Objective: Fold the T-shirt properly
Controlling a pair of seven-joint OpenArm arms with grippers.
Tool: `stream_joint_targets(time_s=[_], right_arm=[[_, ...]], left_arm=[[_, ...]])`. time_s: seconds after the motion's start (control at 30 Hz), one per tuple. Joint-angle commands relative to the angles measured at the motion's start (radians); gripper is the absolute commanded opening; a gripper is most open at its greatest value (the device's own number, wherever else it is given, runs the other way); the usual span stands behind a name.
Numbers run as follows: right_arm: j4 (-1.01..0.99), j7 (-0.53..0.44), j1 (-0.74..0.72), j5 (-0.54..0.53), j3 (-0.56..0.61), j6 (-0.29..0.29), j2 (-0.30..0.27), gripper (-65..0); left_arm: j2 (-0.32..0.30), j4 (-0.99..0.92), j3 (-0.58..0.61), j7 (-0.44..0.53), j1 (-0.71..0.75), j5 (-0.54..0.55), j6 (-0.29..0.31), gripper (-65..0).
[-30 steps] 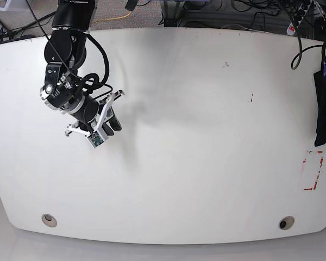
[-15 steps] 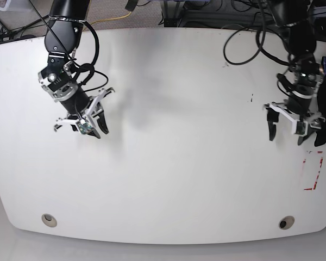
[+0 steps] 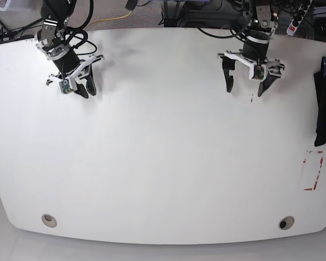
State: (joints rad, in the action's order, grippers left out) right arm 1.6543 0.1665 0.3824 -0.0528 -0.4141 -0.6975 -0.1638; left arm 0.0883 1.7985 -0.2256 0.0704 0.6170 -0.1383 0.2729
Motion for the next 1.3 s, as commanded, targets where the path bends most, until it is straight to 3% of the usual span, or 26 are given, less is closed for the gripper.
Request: stream_joint_targets(time_s=[0.0, 0.23, 0.73, 0.97, 1.27], right_arm=[[0.02, -0.029, 0.059, -0.066, -0.027, -0.001, -0.013, -52.0], [0.091, -0.029, 0.261, -0.161, -0.042, -0.001, -0.012, -52.0], [0.109, -0.029, 0.649, -0.298, -0.042, -0.001, -0.012, -52.0], [0.048, -0.029, 0.741, -0.292, -0.024, -0.001, 0.01, -52.0], [-0.2, -0.029, 0.634, -0.247, 0.031, -0.001, 0.008, -52.0]], left_arm=[[0.009, 0.088, 0.022, 0.029, 0.073, 0.009, 0.001, -15.1], [0.012, 0.171, 0.045, 0.029, 0.321, 0.013, 0.001, -15.1], [0.006, 0.143, 0.041, 0.029, 0.616, 0.016, 0.001, -15.1], [-0.038, -0.032, 0.051, 0.029, 0.599, 0.016, 0.001, -15.1], [-0.065, -0.454, 0.048, 0.03, 0.384, 0.016, 0.001, -15.3]])
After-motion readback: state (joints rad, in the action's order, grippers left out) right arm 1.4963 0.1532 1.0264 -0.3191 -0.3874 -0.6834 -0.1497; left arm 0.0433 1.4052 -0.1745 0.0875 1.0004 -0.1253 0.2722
